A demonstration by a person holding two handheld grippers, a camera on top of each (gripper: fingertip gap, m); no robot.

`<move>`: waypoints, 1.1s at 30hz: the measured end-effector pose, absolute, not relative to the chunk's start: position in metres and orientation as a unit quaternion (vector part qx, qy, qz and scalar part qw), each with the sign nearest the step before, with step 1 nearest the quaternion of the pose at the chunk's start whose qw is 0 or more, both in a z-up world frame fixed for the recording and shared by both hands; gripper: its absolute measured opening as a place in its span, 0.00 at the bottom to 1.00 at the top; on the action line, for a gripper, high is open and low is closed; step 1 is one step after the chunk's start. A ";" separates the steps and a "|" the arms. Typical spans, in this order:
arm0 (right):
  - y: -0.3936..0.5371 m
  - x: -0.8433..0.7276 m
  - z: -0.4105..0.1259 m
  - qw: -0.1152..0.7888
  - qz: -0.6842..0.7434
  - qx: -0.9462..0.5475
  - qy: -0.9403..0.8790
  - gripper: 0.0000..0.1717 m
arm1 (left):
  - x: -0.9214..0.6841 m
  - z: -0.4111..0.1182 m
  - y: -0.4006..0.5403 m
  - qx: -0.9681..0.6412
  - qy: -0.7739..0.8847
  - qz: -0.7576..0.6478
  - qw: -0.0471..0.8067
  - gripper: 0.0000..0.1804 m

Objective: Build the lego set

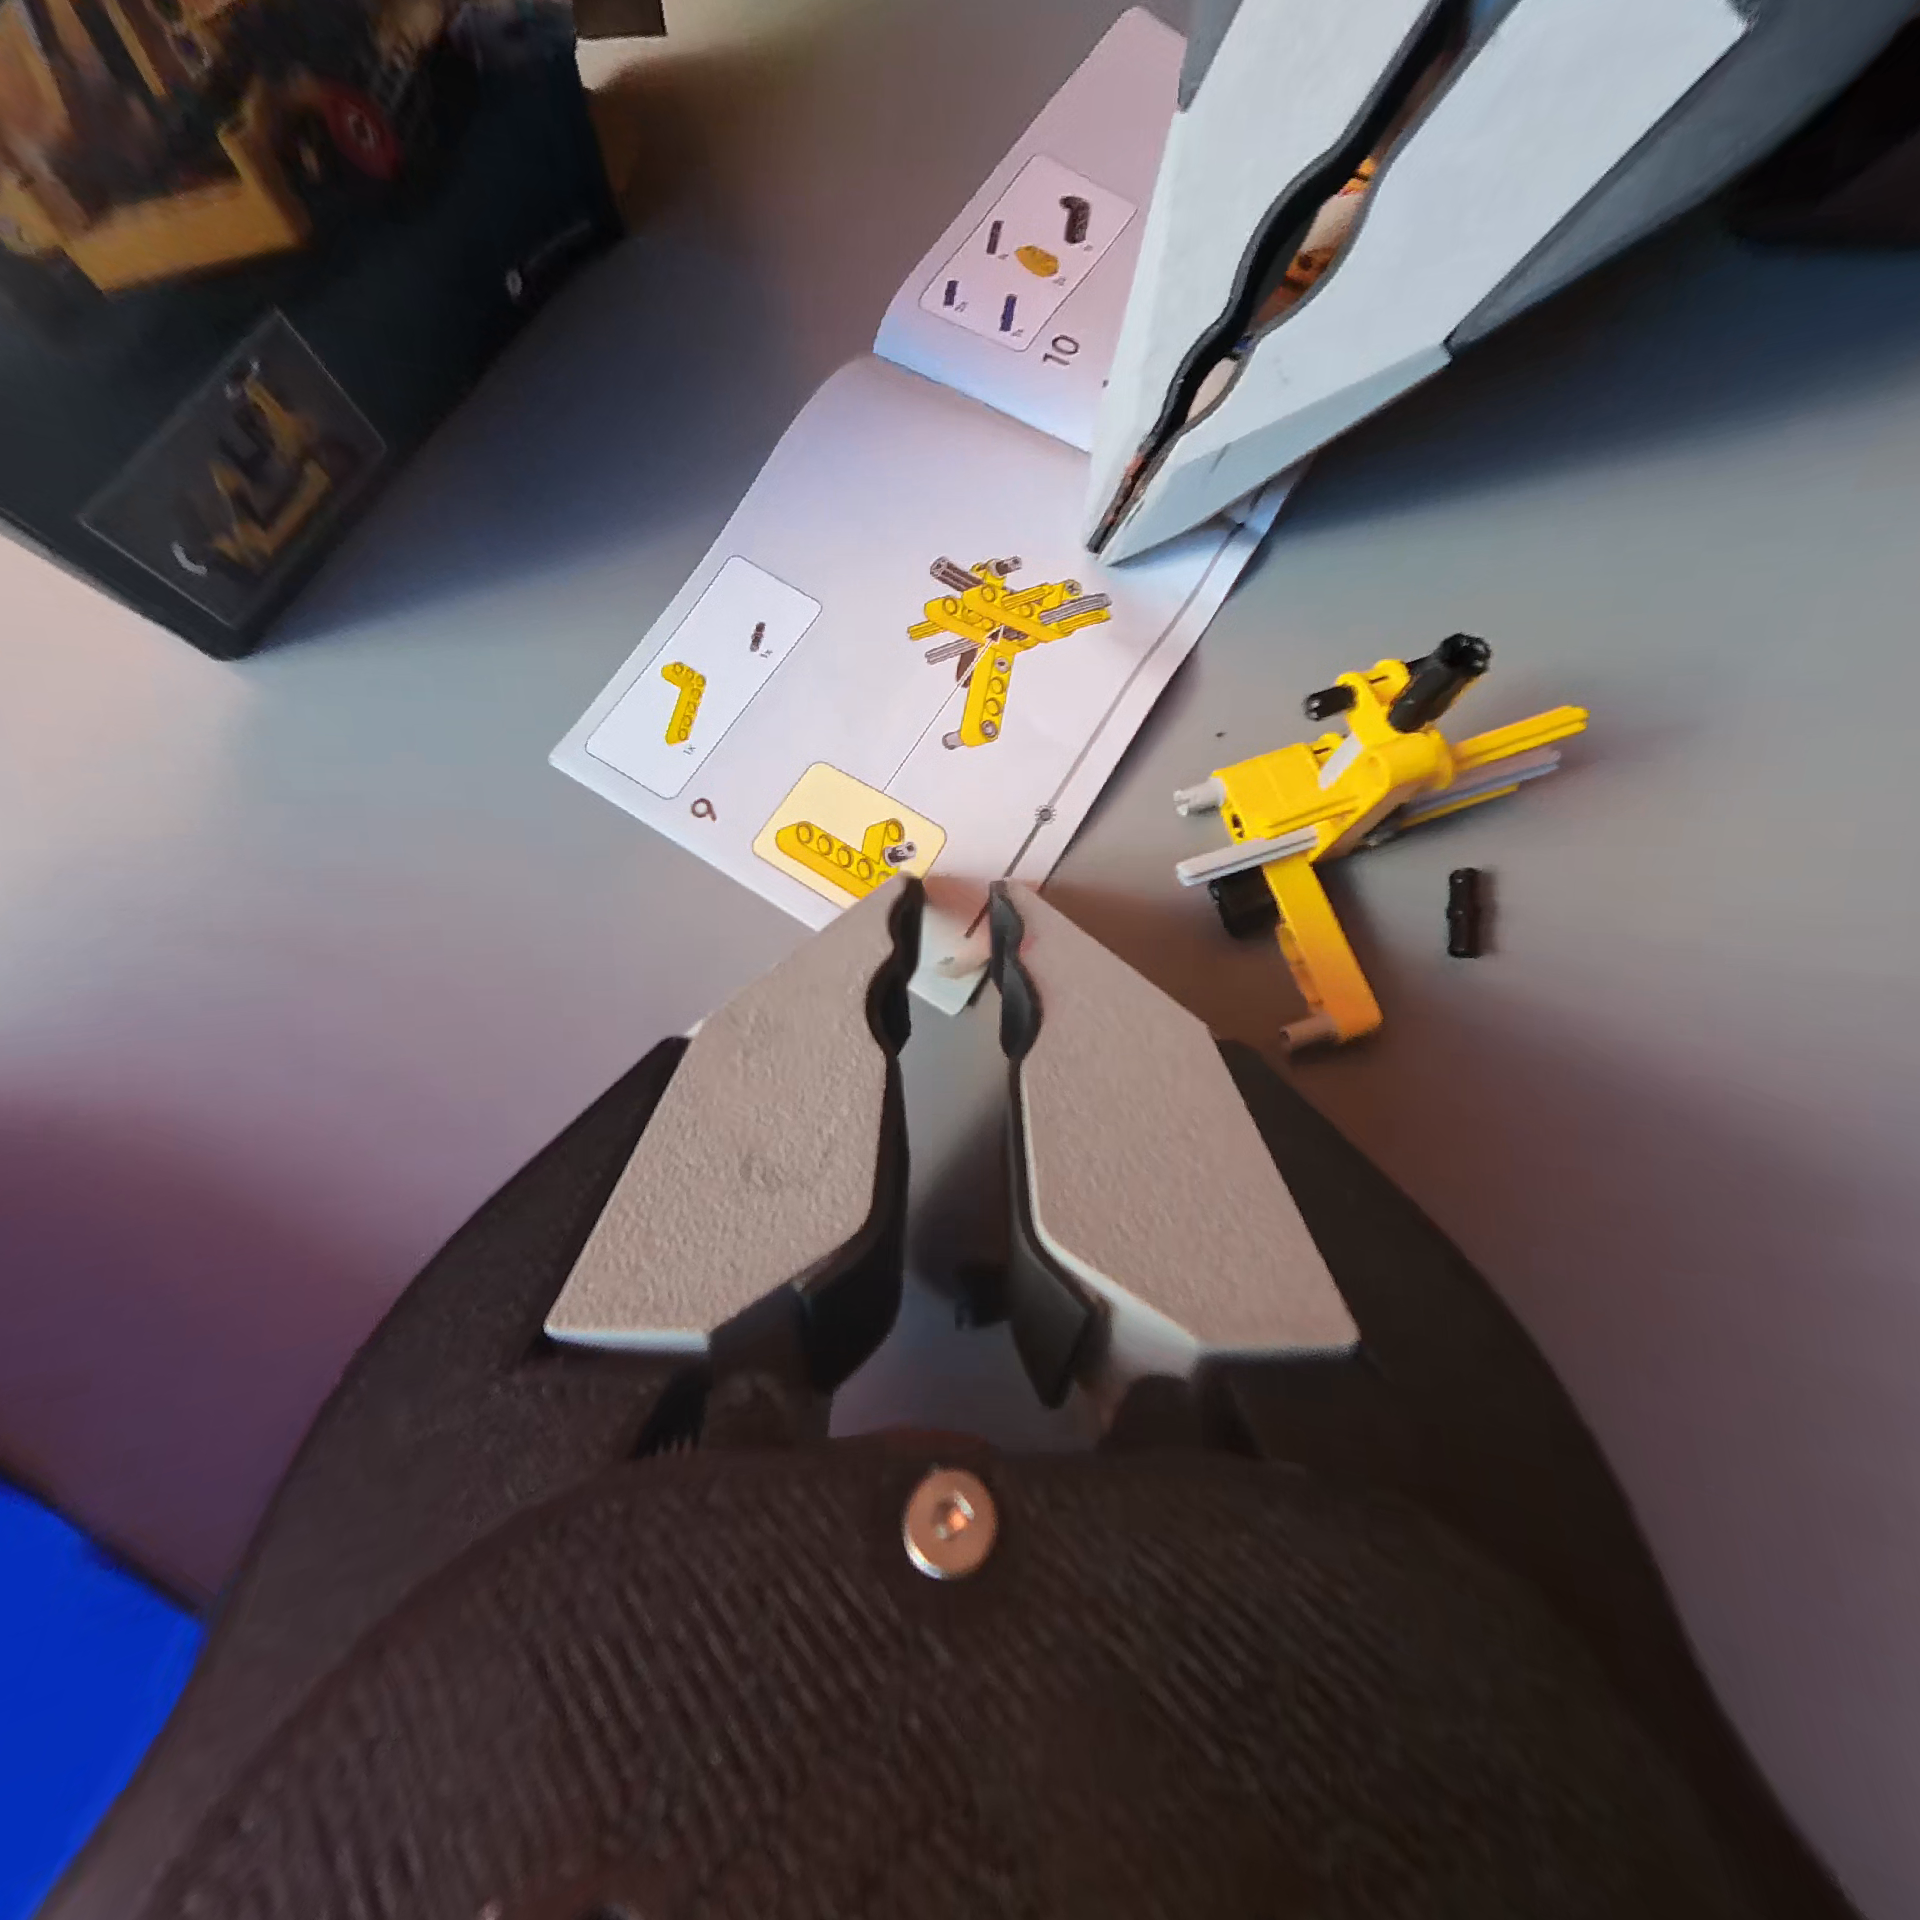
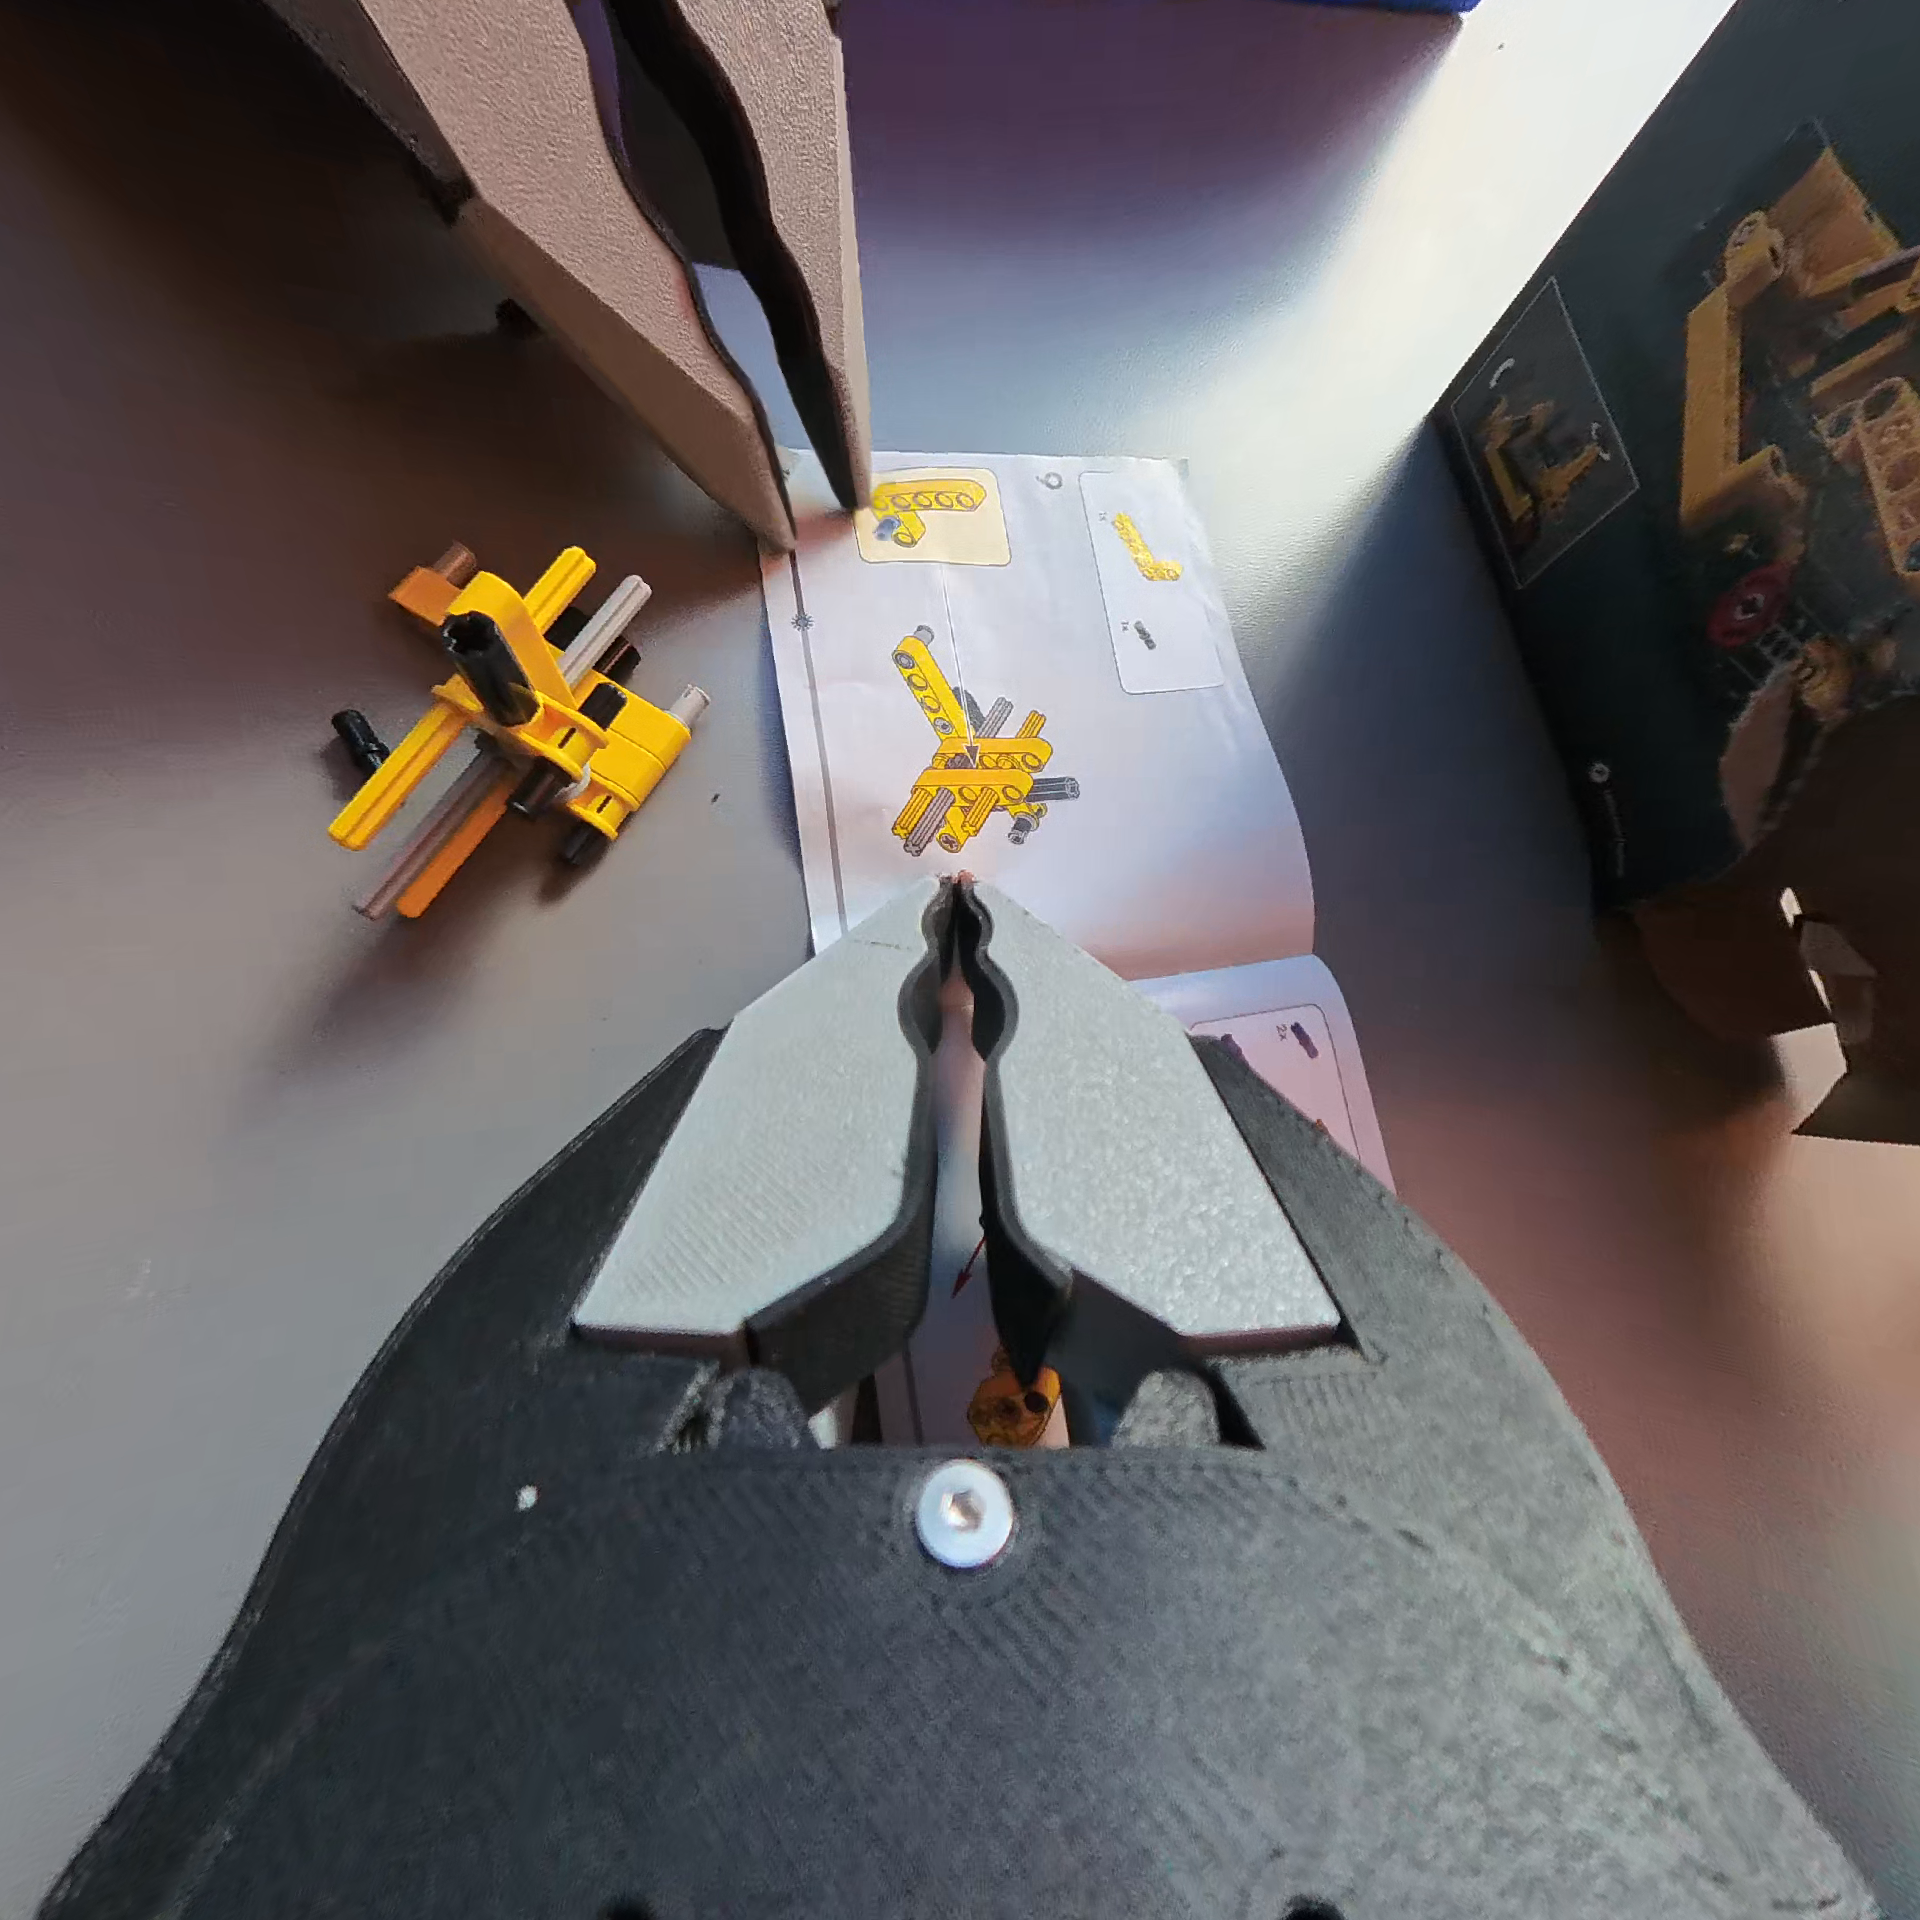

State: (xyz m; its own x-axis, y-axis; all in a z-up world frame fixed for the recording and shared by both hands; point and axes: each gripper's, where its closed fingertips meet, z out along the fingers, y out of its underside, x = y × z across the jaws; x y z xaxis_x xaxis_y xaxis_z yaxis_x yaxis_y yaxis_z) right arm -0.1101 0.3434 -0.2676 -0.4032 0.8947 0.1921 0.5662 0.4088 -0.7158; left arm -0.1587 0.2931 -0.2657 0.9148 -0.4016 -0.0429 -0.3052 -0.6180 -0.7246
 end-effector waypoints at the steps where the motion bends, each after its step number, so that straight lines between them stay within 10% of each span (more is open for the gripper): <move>1: 0.343 -0.110 -0.268 0.289 0.284 -0.464 -0.788 0.00 | -0.159 -0.266 0.293 -0.899 0.192 -0.069 0.388 0.05; 20: 0.344 -0.110 -0.266 0.296 0.283 -0.458 -0.789 0.00 | -0.159 -0.266 0.293 -0.900 0.187 -0.076 0.387 0.04; 33: 0.454 -0.091 -0.174 0.482 0.336 -0.567 -0.577 0.00 | -0.163 -0.266 0.293 -0.902 0.180 -0.066 0.387 0.00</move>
State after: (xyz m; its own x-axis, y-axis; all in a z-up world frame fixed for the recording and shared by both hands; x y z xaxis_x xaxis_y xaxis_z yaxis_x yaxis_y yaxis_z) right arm -0.0913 0.4544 -0.1743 0.1084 0.9785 0.1756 0.3315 0.1310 -0.9343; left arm -0.1631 0.2927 -0.2660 0.9266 -0.3755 -0.0197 -0.2728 -0.6353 -0.7225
